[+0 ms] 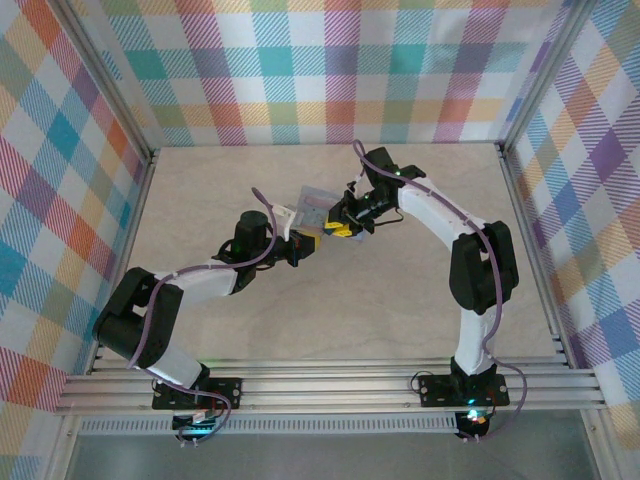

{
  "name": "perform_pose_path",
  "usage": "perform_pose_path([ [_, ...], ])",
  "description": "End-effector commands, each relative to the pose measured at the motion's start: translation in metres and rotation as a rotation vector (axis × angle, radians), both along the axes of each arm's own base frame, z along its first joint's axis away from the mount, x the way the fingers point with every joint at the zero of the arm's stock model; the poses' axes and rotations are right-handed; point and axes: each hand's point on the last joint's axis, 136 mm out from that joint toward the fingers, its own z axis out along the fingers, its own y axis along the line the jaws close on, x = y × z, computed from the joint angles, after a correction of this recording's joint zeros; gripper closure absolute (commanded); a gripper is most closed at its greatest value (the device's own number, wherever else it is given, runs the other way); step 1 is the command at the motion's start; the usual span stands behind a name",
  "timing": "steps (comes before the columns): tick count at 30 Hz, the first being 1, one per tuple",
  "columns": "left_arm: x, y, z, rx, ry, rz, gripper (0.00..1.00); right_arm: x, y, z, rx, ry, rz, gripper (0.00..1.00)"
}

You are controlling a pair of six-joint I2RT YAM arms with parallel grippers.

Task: Unlock the padlock with the key

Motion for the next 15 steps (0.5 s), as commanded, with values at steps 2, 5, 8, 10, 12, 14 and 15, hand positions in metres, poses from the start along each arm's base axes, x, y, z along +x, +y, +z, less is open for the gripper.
perform_pose_path([
  [2,0.002,-0.007,0.027,-0.046,-0.062,-0.022,1.0,-0.004,0.004,0.012,0.059,-0.006,0.013,1.0],
  [5,0.002,-0.007,0.025,-0.047,-0.061,-0.02,1.0,-0.004,0.006,0.012,0.07,0.0,0.009,1.0],
  [8,0.005,-0.011,0.029,-0.074,-0.063,-0.024,1.0,-0.006,0.005,0.011,0.067,0.004,0.011,1.0],
  [10,0.006,-0.013,0.033,-0.09,-0.064,-0.029,1.0,-0.007,0.004,0.01,0.065,0.006,0.009,1.0],
  [12,0.006,-0.013,0.036,-0.095,-0.07,-0.026,1.0,-0.007,0.004,0.009,0.068,0.014,0.006,1.0],
  [14,0.004,-0.012,0.035,-0.097,-0.069,-0.026,1.0,-0.006,0.005,0.008,0.073,0.015,0.003,1.0],
  [15,0.003,-0.013,0.033,-0.095,-0.063,-0.028,1.0,-0.006,0.006,0.009,0.075,0.015,0.002,1.0],
])
